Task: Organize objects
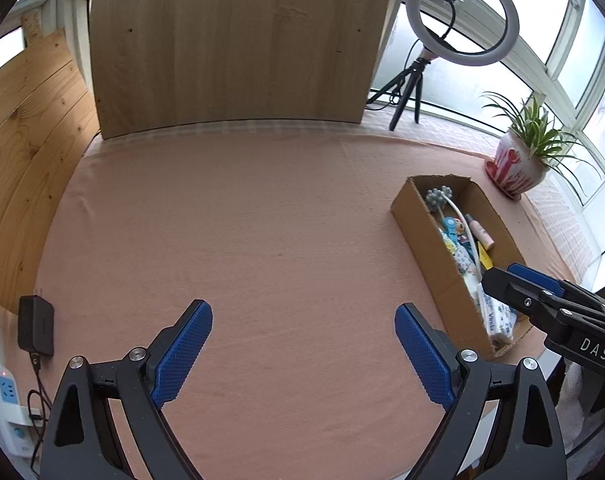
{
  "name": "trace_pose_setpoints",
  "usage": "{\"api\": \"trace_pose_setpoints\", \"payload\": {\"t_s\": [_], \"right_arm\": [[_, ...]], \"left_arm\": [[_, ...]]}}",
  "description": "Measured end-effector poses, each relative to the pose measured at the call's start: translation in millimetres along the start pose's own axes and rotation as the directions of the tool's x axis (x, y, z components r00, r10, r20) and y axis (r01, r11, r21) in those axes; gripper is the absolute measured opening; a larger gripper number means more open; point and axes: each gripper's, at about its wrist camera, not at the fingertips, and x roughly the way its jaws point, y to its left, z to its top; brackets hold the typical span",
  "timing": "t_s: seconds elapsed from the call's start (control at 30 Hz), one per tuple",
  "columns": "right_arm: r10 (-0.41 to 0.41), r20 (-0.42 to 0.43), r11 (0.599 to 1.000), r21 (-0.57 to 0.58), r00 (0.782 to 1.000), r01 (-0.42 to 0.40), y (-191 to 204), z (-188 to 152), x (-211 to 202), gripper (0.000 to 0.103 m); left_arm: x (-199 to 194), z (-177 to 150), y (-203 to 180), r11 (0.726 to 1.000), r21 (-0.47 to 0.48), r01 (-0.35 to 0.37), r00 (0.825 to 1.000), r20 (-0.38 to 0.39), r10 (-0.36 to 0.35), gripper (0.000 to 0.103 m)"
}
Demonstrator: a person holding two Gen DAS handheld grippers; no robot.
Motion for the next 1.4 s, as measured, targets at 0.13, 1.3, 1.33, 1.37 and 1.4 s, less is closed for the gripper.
{"api": "trace_pose_setpoints", "payload": {"t_s": [0.13,1.3,1.33,1.37,1.4], "right_arm": [[-0.006,0.003,0.999,-0.054,1.0,0.007,25,-4,6,0.06],[-0.06,-0.025,0.992,-0.109,0.998,0.057,86,-27,33,0.06],[-0.06,-0.024,0.992,-0.112,0.998,0.057,87,-27,33,0.06],[-0.06,-0.023,0.992,-0.113,0.998,0.057,88,-27,33,0.06],[-0.059,-0.023,0.992,-0.113,0.998,0.056,89,-27,33,0.06]], "left_arm": [[-9,-7,23,0.999,-0.028,-0.032,0.999,0.004,0.032,0.095],[-20,-36,95,0.989,-0.107,-0.104,0.995,-0.014,0.103,0.095],[-20,-36,97,0.989,-0.107,-0.104,0.995,-0.014,0.103,0.095],[-20,-36,98,0.988,-0.11,-0.106,0.994,-0.013,0.105,0.095],[-21,-36,99,0.988,-0.111,-0.106,0.994,-0.013,0.105,0.095]]}}
